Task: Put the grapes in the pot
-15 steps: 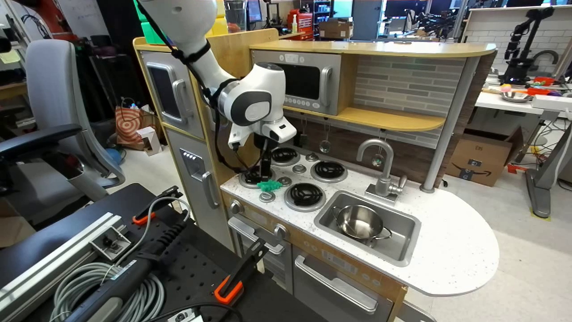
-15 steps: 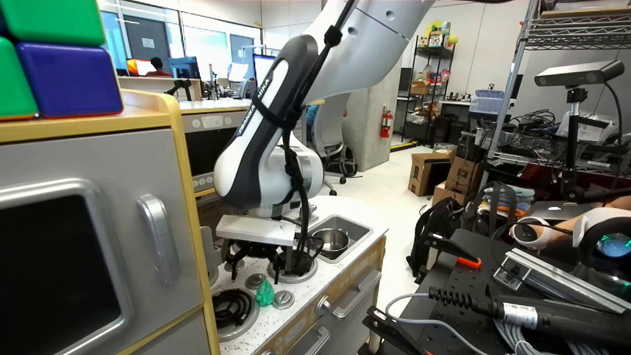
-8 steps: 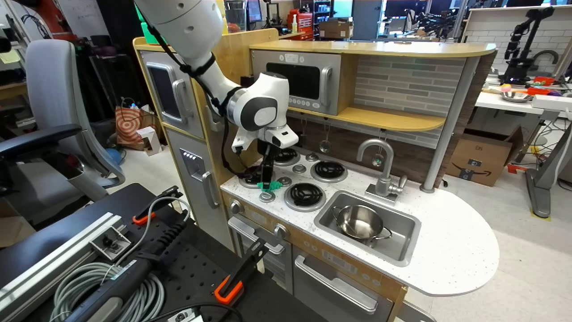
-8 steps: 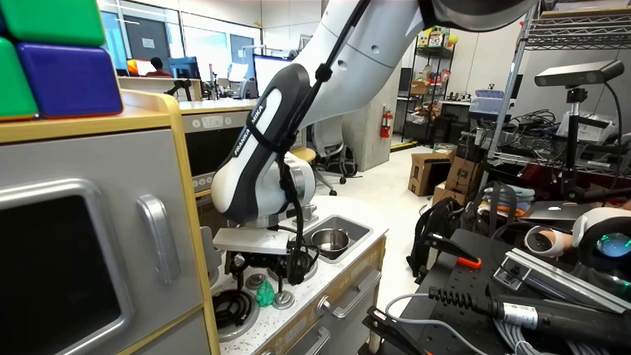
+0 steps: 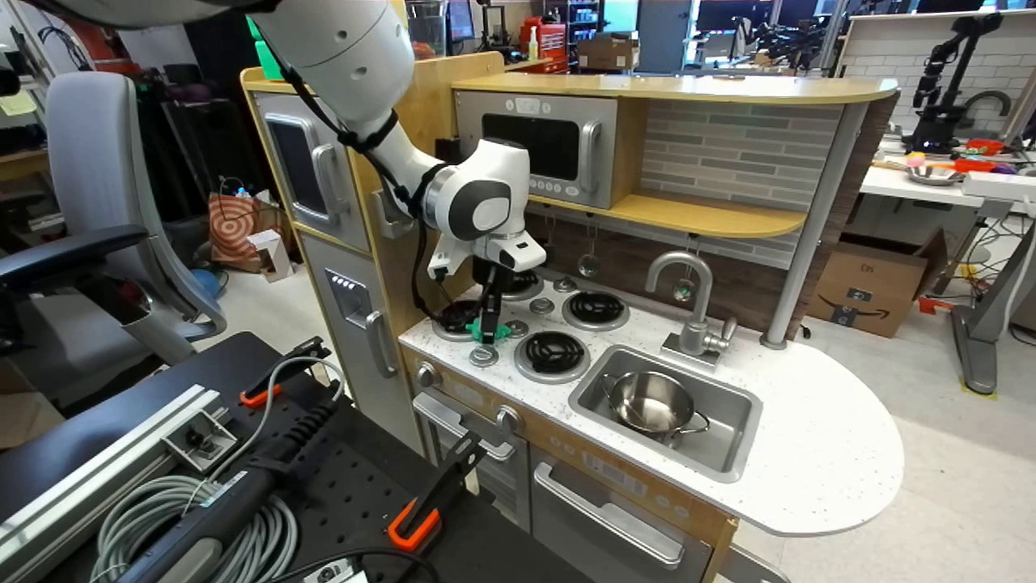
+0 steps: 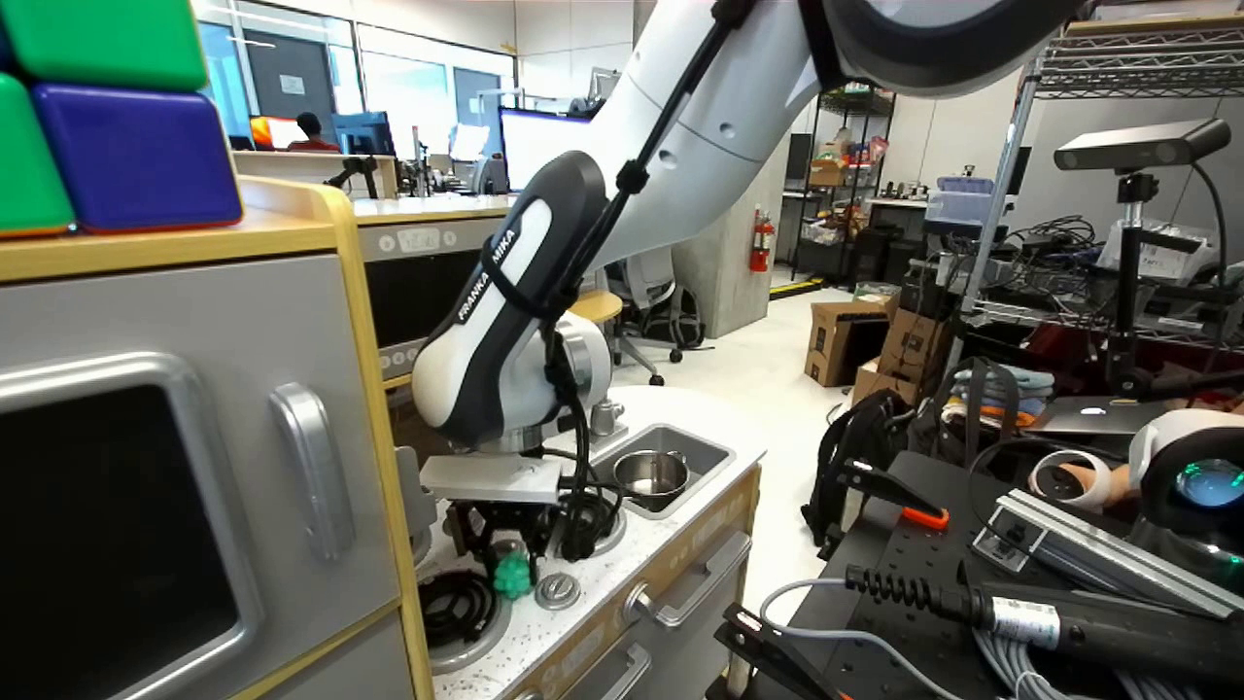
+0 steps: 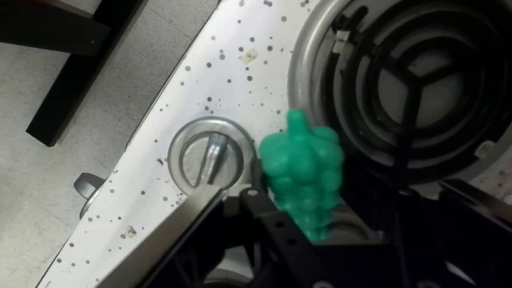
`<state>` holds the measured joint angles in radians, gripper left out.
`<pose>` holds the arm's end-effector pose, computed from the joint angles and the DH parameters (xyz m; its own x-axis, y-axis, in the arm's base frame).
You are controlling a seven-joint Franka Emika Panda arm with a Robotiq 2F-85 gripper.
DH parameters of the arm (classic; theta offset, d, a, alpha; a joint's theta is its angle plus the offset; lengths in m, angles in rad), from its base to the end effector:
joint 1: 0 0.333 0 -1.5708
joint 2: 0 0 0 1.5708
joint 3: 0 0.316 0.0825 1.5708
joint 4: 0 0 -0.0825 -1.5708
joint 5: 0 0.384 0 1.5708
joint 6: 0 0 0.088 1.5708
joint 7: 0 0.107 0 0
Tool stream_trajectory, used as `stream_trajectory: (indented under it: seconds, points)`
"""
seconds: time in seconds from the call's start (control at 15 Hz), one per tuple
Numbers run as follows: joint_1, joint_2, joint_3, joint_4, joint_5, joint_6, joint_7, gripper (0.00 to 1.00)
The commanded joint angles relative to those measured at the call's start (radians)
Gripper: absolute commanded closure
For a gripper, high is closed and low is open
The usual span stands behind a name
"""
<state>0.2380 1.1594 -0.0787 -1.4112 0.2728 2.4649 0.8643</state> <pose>0.6669 0.1140 -0.0088 0.6283 -0.7677 -0.1257 -0.7711 -0.6360 0.0301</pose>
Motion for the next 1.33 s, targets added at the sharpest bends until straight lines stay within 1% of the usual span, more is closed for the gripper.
stream_trajectory:
  seconds: [0.0,0.07,0.13,0.27,0.33,0.47,0.6,0.73,0.8,1.07,1.13,1.27]
  points:
    - [-0.018,0.063,0.021,0.098,-0.029,-0.039,0.007,0.80]
    - [-0.023,0.059,0.024,0.096,-0.030,-0.051,0.004,0.82]
    - [-0.025,0.047,0.025,0.080,-0.029,-0.050,0.000,0.82]
    - [-0.033,0.004,0.032,0.012,-0.023,-0.026,-0.021,0.82]
    - [-0.037,-0.034,0.033,-0.045,-0.021,-0.011,-0.036,0.82]
    - [-0.046,-0.131,0.027,-0.196,-0.014,0.044,-0.066,0.82]
    - [-0.066,-0.183,0.024,-0.276,0.001,0.093,-0.080,0.82]
    - [-0.087,-0.241,0.018,-0.371,0.020,0.194,-0.081,0.82]
    - [-0.103,-0.272,0.019,-0.422,0.036,0.254,-0.077,0.82]
    - [-0.211,-0.395,0.035,-0.615,0.128,0.458,-0.100,0.82]
    - [-0.243,-0.413,0.031,-0.640,0.152,0.497,-0.109,0.82]
    - [-0.298,-0.437,0.009,-0.654,0.183,0.522,-0.113,0.82]
